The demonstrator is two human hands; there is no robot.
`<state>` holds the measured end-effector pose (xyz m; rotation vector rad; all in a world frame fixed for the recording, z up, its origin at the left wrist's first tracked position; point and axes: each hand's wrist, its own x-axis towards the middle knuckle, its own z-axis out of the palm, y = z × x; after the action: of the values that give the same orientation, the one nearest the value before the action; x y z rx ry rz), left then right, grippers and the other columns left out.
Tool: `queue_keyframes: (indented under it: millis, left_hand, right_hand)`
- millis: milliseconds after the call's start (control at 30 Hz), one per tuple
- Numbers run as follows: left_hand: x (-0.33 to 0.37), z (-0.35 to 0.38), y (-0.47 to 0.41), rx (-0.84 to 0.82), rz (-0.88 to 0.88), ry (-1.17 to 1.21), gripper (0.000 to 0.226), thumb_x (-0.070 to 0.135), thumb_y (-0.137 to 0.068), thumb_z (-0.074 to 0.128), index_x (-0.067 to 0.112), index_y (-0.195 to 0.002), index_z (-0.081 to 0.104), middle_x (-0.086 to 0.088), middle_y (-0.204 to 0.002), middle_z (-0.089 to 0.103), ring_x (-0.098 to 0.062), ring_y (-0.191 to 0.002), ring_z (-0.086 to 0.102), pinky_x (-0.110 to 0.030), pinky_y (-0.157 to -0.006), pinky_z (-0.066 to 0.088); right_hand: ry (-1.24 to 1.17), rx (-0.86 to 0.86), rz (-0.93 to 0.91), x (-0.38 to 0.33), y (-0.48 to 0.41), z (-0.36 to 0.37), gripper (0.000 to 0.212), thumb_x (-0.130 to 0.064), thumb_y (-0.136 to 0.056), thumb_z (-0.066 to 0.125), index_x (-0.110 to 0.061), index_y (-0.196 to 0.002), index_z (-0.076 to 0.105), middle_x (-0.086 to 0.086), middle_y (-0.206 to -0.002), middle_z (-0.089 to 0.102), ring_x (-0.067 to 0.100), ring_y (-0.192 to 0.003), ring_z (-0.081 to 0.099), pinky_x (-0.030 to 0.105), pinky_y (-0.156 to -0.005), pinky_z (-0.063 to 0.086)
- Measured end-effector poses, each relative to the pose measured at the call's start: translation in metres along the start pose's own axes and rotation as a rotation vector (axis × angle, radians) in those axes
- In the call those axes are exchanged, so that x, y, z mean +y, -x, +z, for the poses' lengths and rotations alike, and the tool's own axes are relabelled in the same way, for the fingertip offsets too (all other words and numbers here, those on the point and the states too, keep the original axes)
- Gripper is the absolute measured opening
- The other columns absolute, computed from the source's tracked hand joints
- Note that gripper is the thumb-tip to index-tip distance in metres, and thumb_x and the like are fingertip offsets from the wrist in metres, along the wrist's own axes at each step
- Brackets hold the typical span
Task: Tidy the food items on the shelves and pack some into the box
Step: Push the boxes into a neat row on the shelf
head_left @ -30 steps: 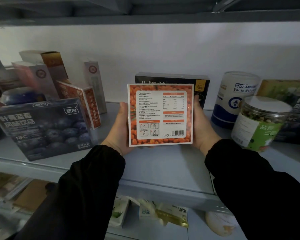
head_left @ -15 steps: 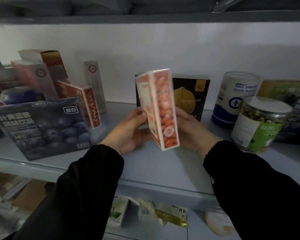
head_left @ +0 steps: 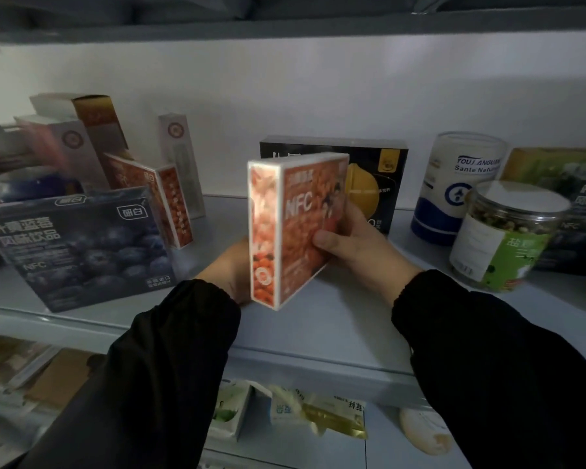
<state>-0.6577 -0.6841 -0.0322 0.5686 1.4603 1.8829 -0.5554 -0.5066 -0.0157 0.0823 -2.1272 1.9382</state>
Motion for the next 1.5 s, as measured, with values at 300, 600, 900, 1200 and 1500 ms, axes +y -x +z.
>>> queue_keyframes:
  millis: [300,600,900,1200,1500]
  left_hand:
    - [0.019,0.002,-0.001,0.043,0.156,0.193,0.057,0.064,-0.102,0.036,0.022,-0.13,0.063,-0.007,-0.124,0.075,-0.034,-0.113,0.072,-0.056,-0.082,0.062]
    - [-0.001,-0.011,-0.015,0.118,0.28,-0.28,0.049,0.025,-0.09,0.075,0.024,-0.136,0.06,-0.003,-0.126,0.074,-0.028,-0.117,0.071,-0.058,-0.106,0.051]
    - [-0.007,0.005,-0.014,0.147,0.208,-0.999,0.035,0.045,-0.098,0.065,0.033,-0.131,0.061,0.015,-0.116,0.069,-0.011,-0.109,0.065,-0.033,-0.098,0.049]
    - [-0.004,0.017,-0.01,0.006,0.083,-1.677,0.06,0.054,-0.104,0.033,0.039,-0.162,0.027,0.017,-0.17,0.021,-0.01,-0.157,0.018,-0.055,-0.126,0.009]
    - [-0.004,0.024,0.003,0.042,0.05,-1.714,0.06,0.05,-0.106,0.031,0.035,-0.164,0.023,0.012,-0.172,0.019,-0.018,-0.157,0.019,-0.054,-0.127,0.014]
  right_hand:
    - [0.097,0.346,-0.051,0.001,-0.004,-0.01,0.064,-0.036,-0.086,0.084,-0.041,-0.139,0.048,-0.016,-0.126,0.069,0.004,-0.119,0.066,0.042,-0.108,0.052]
    - [0.499,0.578,-0.111,-0.009,0.01,-0.001,0.113,-0.035,-0.081,0.089,-0.033,-0.164,0.013,0.002,-0.158,0.028,0.007,-0.14,0.037,0.026,-0.112,0.035]
    - [1.325,0.559,-0.291,-0.019,0.028,-0.011,0.093,-0.058,-0.077,0.082,-0.032,-0.156,0.041,0.011,-0.16,0.036,0.039,-0.155,0.011,0.06,-0.123,0.018]
    - [1.554,0.602,-0.121,-0.031,0.036,-0.064,0.089,-0.046,-0.082,0.083,-0.026,-0.157,0.04,0.02,-0.158,0.039,0.045,-0.155,0.017,0.061,-0.125,0.019]
    - [1.628,0.508,-0.029,-0.036,0.035,-0.077,0.097,-0.046,-0.092,0.073,-0.031,-0.165,0.011,0.022,-0.172,0.005,0.043,-0.159,-0.006,0.061,-0.128,0.007]
